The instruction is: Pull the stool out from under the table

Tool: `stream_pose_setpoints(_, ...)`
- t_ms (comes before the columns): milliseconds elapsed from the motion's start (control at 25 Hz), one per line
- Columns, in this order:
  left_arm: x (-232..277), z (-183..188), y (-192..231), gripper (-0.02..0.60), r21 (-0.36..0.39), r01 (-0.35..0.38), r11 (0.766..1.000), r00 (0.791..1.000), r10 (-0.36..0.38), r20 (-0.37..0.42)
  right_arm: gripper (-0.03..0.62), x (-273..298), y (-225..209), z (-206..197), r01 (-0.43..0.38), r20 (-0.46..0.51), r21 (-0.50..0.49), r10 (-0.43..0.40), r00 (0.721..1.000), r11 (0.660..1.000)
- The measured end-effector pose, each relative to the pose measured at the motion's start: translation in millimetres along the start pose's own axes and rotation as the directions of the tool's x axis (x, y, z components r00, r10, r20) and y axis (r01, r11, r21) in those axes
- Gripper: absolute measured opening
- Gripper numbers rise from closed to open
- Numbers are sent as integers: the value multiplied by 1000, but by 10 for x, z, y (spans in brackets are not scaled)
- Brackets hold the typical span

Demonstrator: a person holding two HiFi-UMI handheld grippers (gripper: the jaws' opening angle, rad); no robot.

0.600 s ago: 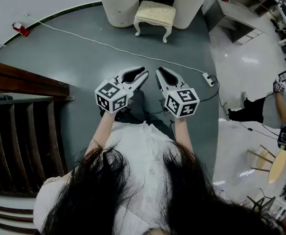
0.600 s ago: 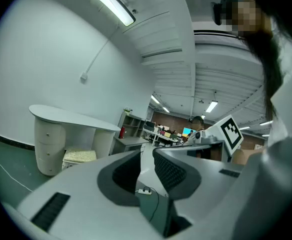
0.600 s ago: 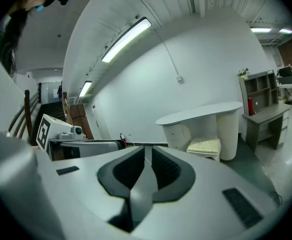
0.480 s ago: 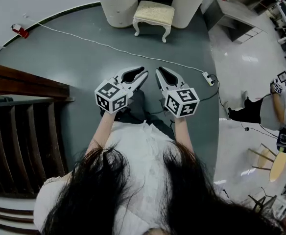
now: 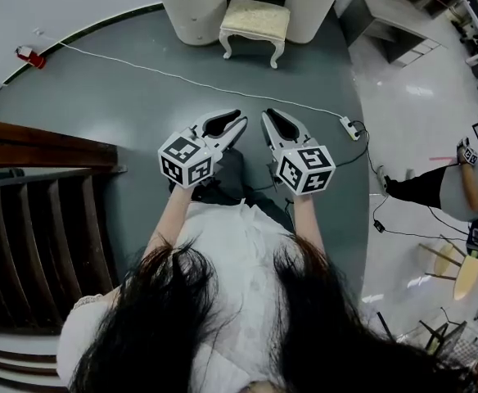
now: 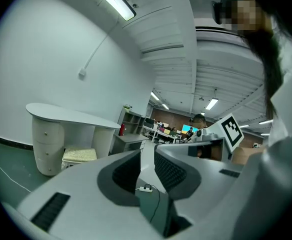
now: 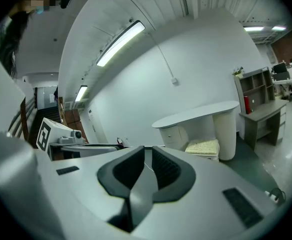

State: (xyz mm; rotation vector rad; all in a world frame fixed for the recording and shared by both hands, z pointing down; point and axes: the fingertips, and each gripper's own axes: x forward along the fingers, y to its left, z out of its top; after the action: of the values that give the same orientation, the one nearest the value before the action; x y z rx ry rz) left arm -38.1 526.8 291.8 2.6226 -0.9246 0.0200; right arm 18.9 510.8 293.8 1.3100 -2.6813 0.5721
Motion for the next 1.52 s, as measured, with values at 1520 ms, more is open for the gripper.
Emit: stream_pose_setpoints(1520,860,737,2983,95,-82,32,996,996,-39,-76,60,2621,-911,482,134,-153,53,-125,980,990)
